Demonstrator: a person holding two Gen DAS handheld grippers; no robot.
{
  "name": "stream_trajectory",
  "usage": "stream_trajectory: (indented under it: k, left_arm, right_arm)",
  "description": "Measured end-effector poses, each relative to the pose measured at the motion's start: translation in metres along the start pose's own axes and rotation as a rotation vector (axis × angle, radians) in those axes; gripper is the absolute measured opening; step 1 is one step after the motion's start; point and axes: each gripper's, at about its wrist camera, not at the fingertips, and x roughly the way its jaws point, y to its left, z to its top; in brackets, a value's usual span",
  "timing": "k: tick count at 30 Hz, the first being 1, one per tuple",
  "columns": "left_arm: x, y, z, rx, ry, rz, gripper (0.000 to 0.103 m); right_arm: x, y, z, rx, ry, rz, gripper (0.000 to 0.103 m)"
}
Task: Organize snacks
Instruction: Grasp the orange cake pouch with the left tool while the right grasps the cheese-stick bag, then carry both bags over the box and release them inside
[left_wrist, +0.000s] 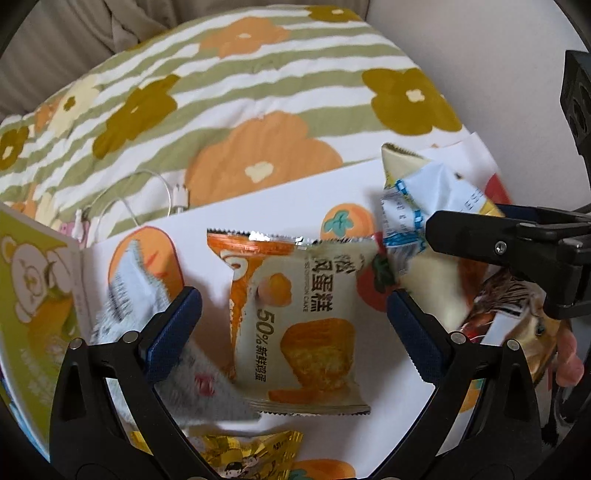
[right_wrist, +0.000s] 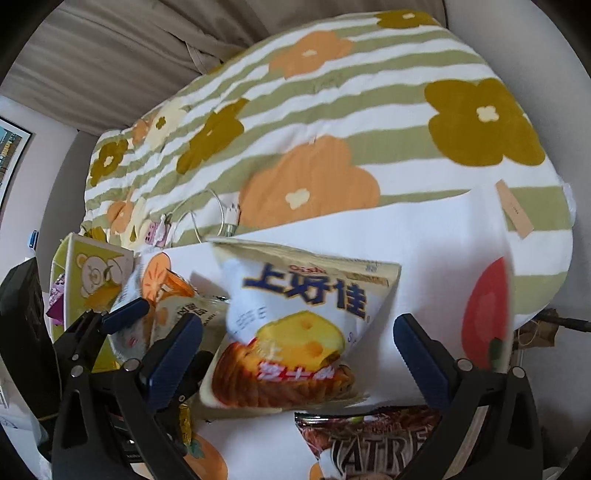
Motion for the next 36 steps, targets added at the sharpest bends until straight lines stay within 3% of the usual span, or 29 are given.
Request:
stream_trajectory:
  k: [6,8,12,15,20,24,36]
  left_arm:
    - [0.018,0.0,-0.009,0.015,0.053,0.03,0.076]
    - [0.02,0.0,-0.011,0.01,0.06,0.008,0.068]
    - [0.02,-0.002,-0.01,0.006,0.051,0.009,0.064]
    - [0.019,-0.001,-0.009,-0.003,0.049,0.004,0.063]
    - [0.014,-0.002,-0.008,-0.008,0.031,0.001,0.062]
    - [0.005,-0.004,-0.005,-0.005,0.005,-0.003,0.062]
    - [-0.046,-0.023,0.001,0.003,-0.11,-0.039,0.062]
  right_arm:
    - [0.014,-0.002,0.0,-0.001,0.032,-0.003,0.103]
    - [0.015,-0.004,0.0,0.002,0.033,0.005,0.103]
    - [0.016,-0.002,0.001,-0.013,0.039,-0.006,0.102]
    - [0.018,-0.001,0.0,-0.023,0.052,-0.002,0.092]
    - [0.017,0.002,-0.003,-0.034,0.041,0.037,0.063]
    - [0.009,0.005,-0.005,-0.066,0.013,-0.001,0.061]
    - [-0.049,0.002,-0.01,-0.05,-0.117,-0.008,0.06]
